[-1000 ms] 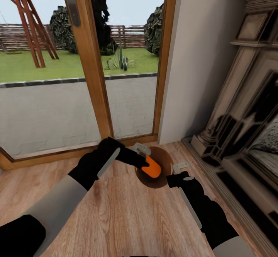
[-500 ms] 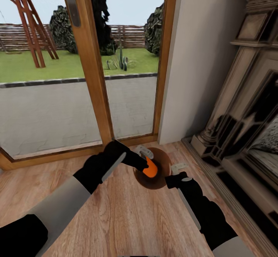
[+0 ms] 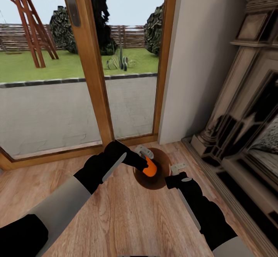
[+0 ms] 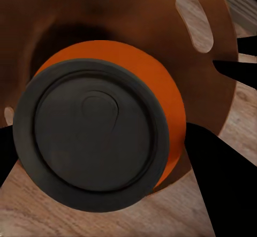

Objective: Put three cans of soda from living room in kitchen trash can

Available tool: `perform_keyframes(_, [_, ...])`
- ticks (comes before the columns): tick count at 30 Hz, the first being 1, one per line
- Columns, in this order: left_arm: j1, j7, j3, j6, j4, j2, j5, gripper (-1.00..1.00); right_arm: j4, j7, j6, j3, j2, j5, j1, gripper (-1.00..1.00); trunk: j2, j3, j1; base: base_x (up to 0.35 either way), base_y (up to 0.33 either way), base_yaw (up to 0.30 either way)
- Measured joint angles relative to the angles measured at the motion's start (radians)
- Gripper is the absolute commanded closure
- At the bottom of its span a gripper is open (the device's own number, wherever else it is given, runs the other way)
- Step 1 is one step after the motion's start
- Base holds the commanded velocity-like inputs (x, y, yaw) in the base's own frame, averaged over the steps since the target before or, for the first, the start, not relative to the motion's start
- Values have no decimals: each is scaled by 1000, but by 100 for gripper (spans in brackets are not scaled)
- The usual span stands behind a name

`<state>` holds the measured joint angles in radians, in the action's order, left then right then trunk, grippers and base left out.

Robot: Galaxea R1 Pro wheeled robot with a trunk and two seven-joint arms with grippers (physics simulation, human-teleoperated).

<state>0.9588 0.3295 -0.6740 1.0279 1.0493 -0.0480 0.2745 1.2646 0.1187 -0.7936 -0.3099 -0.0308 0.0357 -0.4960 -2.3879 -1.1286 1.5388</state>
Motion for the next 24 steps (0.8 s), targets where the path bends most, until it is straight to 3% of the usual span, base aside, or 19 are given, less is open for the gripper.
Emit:
perform_keyframes(6, [0, -3, -1, 0, 0, -1, 0, 100, 0, 0, 0, 0, 0, 0, 0, 100, 0, 0, 0, 0, 0, 0])
perform_keyframes(24, [0, -9, -68, 0, 0, -15, 0, 100, 0, -1, 0, 0, 0, 1, 0, 100, 0, 0, 0, 0, 0, 0])
